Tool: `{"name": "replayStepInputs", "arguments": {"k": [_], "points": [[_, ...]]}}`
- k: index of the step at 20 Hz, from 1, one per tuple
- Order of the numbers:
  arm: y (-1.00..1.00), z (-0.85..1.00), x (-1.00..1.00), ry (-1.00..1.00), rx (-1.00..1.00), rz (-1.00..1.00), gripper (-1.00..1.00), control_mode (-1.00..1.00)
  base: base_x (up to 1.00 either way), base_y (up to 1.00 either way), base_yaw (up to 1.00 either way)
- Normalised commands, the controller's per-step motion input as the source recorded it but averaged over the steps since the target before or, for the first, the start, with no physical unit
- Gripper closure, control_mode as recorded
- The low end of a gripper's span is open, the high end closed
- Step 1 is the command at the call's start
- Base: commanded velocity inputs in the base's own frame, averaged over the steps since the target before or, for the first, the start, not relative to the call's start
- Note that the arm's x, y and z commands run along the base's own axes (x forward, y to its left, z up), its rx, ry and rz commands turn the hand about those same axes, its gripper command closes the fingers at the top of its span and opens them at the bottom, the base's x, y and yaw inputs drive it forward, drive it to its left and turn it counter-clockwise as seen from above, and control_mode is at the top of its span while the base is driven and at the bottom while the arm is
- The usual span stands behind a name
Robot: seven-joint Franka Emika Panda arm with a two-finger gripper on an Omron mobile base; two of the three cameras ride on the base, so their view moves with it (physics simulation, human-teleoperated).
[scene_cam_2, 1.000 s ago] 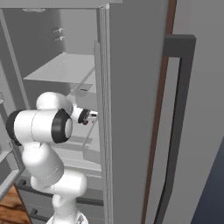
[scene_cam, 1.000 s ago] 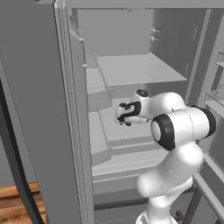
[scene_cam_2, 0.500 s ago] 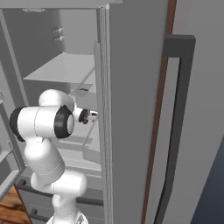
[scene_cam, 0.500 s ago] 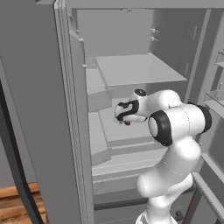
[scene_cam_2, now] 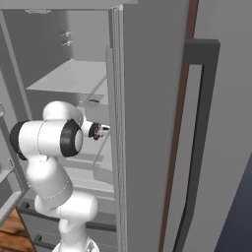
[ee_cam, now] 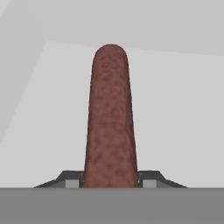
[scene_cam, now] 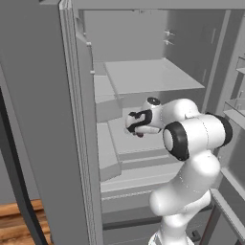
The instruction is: Retrieve the sausage and cheese from the fridge and place them on the cutting board on the counter.
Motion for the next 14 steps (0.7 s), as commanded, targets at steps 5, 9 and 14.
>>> {"name": "replayStepInputs", "arguments": {"k": [5,9,14], "points": [[0.00,-0.16,-0.77,-0.01,0.00,0.00,1.00,-1.00,0.00,0.00,0.00],[-0.07,0.47,-0.93,-0.05,0.00,0.00,1.00,-1.00,0.00,0.00,0.00],[0.00,0.66,-0.83,0.00,-0.08,0.00,1.00,-1.00,0.00,0.00,0.00]]}}
